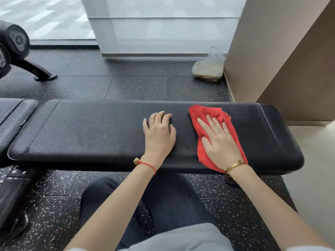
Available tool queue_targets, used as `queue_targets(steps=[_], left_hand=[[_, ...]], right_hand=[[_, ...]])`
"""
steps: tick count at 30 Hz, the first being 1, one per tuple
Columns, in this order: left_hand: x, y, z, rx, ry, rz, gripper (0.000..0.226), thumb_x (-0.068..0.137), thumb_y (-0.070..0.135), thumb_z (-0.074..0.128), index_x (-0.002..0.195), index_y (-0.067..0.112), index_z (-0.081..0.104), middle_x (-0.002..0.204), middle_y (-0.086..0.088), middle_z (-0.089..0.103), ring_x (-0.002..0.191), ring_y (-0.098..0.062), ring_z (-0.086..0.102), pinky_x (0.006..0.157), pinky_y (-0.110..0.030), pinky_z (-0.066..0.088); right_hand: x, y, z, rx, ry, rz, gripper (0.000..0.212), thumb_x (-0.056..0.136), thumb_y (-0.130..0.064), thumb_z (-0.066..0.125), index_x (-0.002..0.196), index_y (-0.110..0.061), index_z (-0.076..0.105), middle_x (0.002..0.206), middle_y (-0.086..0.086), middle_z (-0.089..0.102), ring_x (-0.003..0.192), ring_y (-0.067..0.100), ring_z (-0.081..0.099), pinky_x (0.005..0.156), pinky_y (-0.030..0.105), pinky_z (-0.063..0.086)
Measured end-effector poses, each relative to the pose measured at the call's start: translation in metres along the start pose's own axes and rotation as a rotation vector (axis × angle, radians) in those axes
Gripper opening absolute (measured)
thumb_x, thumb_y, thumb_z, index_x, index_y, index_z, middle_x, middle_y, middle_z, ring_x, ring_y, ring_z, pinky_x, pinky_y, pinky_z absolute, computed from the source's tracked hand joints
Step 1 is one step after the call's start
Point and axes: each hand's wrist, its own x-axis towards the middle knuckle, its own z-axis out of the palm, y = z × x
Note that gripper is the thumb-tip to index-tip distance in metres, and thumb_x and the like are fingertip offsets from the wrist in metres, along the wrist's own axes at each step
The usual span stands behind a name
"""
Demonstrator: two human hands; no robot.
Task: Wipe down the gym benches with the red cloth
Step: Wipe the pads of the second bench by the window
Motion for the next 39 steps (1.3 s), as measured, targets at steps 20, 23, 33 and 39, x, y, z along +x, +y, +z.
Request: queue_targets(steps=[20,23,33,39], left_hand=[[0.001,0.020,0.018,0.024,0.024,0.037,0.040,0.094,0.030,0.049,0.133,0.019,0.055,0.143,-0.003,0.050,0.137,-0.028,0.038,0.116,-0.060,0.019],[0.001,0.020,0.017,0.035,0.027,0.040,0.040,0.093,0.030,0.050,0.131,0.019,0.056,0.141,-0.003,0.051,0.136,-0.028,0.039,0.115,-0.059,0.021],[0.003,0.019,0.021,0.054,0.060,0.037,0.038,0.091,0.029,0.053,0.127,0.019,0.058,0.137,-0.003,0.054,0.132,-0.029,0.043,0.112,-0.059,0.026],[0.003,0.019,0.018,0.025,0.055,0.023,0.038,0.092,0.030,0.053,0.129,0.021,0.058,0.138,-0.001,0.054,0.134,-0.026,0.042,0.114,-0.058,0.024]], right_hand=[[0.010,0.125,-0.042,-0.106,0.049,0.492,0.058,0.098,-0.025,0.033,0.153,-0.027,0.017,0.162,0.009,0.009,0.149,0.025,0.008,0.122,0.044,-0.001],[0.028,0.136,-0.048,-0.085,0.005,0.500,0.058,0.098,-0.025,0.031,0.154,-0.027,0.015,0.162,0.010,0.007,0.150,0.025,0.006,0.121,0.044,-0.001],[-0.039,0.124,-0.040,-0.095,0.032,0.349,0.060,0.098,-0.029,0.035,0.153,-0.032,0.013,0.163,0.004,0.004,0.150,0.021,0.002,0.121,0.039,-0.005],[0.017,0.090,-0.030,-0.062,-0.007,0.191,0.061,0.097,-0.030,0.033,0.154,-0.031,0.010,0.163,0.004,0.001,0.150,0.020,-0.001,0.122,0.038,-0.006]])
